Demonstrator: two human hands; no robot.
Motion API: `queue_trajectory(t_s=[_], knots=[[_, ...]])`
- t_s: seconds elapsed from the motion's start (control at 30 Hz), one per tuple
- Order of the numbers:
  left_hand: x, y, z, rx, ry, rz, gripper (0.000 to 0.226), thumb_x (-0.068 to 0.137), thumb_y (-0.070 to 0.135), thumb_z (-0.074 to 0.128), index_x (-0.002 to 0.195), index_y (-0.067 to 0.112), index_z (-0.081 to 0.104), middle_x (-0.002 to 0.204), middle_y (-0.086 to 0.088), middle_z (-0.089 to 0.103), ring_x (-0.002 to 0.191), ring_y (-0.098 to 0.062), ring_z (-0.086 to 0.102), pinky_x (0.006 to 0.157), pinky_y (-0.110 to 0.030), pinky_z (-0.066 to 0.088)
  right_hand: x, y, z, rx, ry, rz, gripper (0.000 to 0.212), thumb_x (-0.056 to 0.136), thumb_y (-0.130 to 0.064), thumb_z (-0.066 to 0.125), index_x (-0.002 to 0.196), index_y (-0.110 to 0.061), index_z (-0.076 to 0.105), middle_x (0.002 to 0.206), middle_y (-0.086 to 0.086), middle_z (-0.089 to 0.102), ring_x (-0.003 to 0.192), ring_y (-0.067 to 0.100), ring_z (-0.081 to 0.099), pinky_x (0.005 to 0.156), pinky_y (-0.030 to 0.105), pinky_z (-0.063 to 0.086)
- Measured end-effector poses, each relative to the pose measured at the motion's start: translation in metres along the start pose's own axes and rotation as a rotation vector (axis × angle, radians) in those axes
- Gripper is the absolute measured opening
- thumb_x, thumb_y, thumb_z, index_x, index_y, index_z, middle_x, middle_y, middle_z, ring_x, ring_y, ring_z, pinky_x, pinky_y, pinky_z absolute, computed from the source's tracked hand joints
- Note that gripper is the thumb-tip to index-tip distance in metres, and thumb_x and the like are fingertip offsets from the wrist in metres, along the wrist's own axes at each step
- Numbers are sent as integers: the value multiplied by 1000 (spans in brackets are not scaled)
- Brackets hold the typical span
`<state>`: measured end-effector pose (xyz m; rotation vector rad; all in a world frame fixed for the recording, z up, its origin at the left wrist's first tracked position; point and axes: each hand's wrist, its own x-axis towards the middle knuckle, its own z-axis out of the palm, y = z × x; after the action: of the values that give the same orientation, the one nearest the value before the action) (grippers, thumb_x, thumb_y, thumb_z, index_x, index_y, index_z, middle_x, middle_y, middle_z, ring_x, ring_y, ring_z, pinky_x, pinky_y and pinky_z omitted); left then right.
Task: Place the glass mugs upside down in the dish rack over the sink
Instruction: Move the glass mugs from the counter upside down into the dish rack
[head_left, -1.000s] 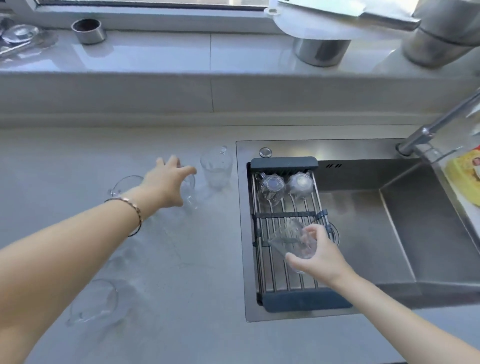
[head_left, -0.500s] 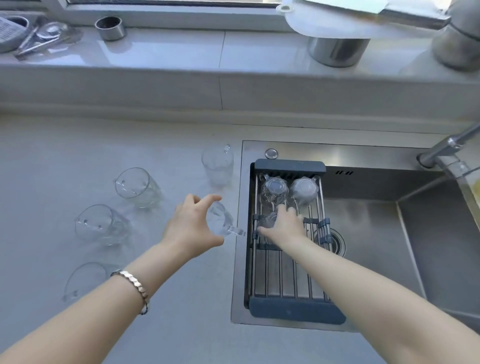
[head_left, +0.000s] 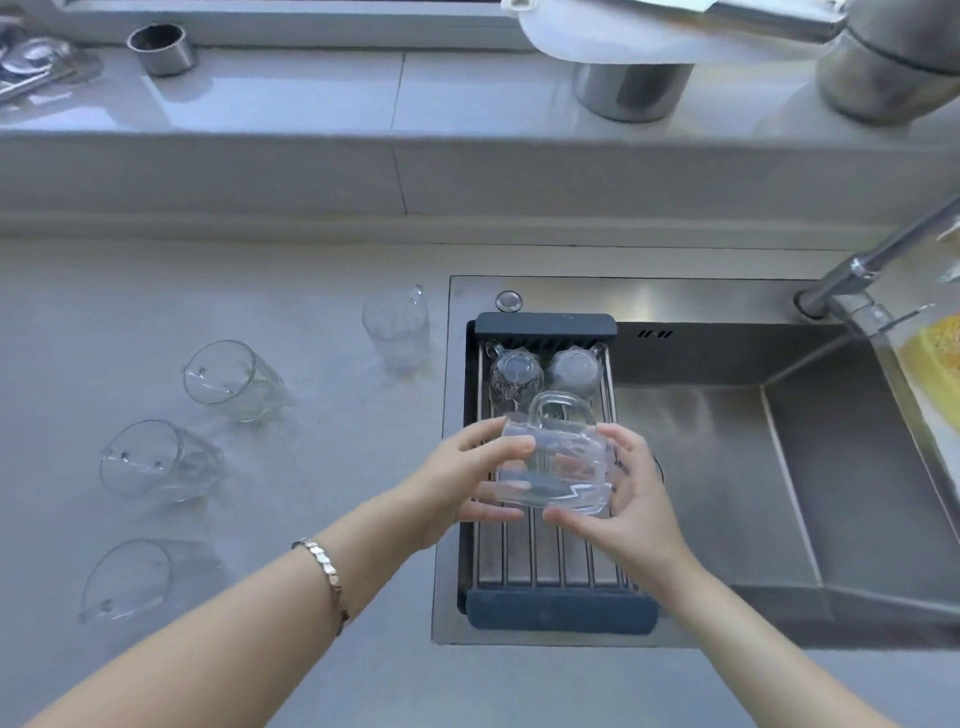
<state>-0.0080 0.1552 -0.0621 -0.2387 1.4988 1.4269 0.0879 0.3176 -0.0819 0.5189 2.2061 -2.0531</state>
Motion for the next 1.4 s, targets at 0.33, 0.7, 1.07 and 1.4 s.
queue_trajectory(t_s=[0.33,0.7,1.07,1.4], knots=[[12,-19,-26,481,254,43,27,92,15,51,118,11,55,85,0,59,85,-20,58,65,-24,46,41,1,-24,-919,245,293,74,64,-50,76,123,-17,44,117,6,45,97,27,59,71,30,45],[7,-25,-96,473,464,51,15,87,18,55,101,21,59,83,4,63,88,-21,65,83,-37,51,83,54,25,-938,321,411,82,65,-42,81,123,-4,37,124,19,40,109,37,49,82,42,49],[-1,18,-168,839,937,305,50,84,11,58,132,10,46,139,-12,42,126,-31,43,102,-39,38,113,-26,101,-745,-70,-7,81,77,-22,73,142,-8,26,143,11,31,136,25,27,112,33,25],[-7,32,-233,1078,853,-87,91,73,27,73,146,21,19,145,-11,34,134,-33,31,103,-42,38,192,-18,178,-180,225,168,81,66,-17,82,133,-15,35,129,0,47,116,17,46,91,25,37]])
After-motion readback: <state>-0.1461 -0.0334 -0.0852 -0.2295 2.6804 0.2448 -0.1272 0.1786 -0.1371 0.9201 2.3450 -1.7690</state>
